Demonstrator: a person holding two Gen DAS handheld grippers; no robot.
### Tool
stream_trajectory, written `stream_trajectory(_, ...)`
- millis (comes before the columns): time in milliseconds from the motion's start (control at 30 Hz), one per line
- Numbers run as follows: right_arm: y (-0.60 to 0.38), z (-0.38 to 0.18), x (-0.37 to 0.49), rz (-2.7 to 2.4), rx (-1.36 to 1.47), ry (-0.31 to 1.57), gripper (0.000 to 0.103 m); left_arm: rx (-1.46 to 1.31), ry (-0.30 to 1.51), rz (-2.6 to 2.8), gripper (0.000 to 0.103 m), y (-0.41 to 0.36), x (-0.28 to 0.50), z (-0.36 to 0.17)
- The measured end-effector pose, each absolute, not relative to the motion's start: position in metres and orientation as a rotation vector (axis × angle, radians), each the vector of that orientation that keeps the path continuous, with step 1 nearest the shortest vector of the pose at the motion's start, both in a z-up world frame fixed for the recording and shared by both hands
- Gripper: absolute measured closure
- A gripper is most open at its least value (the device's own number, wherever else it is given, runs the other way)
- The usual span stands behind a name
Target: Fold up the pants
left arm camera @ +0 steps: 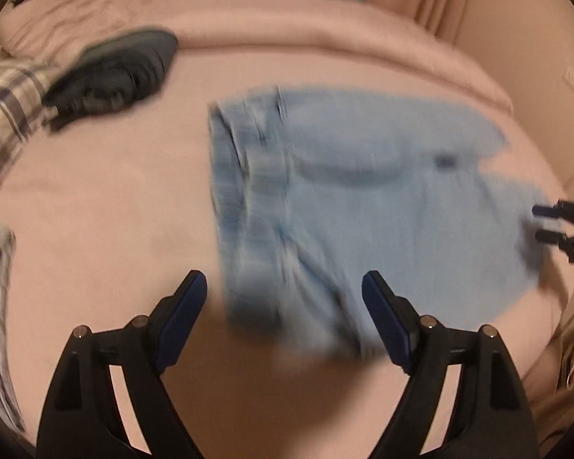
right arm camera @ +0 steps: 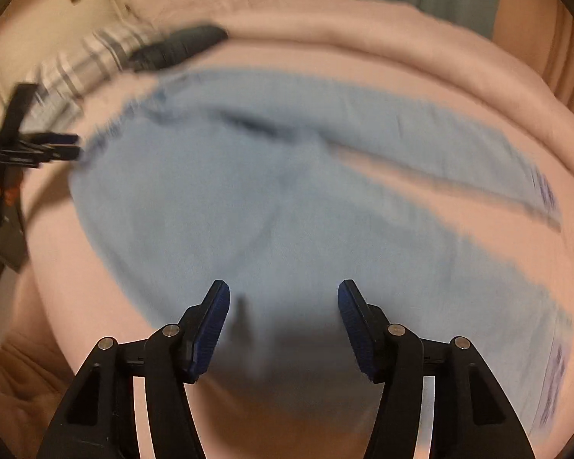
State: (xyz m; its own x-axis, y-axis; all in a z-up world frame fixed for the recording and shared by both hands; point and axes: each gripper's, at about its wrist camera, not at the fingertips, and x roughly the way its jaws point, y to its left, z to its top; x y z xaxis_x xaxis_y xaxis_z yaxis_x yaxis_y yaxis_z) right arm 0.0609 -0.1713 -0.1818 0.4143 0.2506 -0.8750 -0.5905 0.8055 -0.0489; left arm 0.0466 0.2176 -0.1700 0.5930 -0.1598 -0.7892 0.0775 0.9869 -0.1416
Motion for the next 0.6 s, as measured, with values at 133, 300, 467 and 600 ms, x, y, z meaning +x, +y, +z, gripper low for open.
stream_trajectory(133,-0.148,-0.161,0.109,0.579,-0.387,0.923,0.044,-0.057,0.857,-0.156,0.019,0.210,0.096,-0.149)
stream_trajectory(300,-0.110,-0.160,0.184,0.650,-0.506,0.878,0.044,0.017,0.905,-0.219,0.019,0.196,0.183,-0.150)
stream_trajectory(467,-0.069,-0.164,0.267,0.723,-0.515,0.894,0.044,0.005,1.030,-0.271,0.021,0.210,0.254,-0.168)
stream_trajectory(600,-0.059,-0.193,0.325,0.736,-0.642,0.992,0.044,-0.062,1.154,-0.356,0.021,0.225,0.289,-0.185)
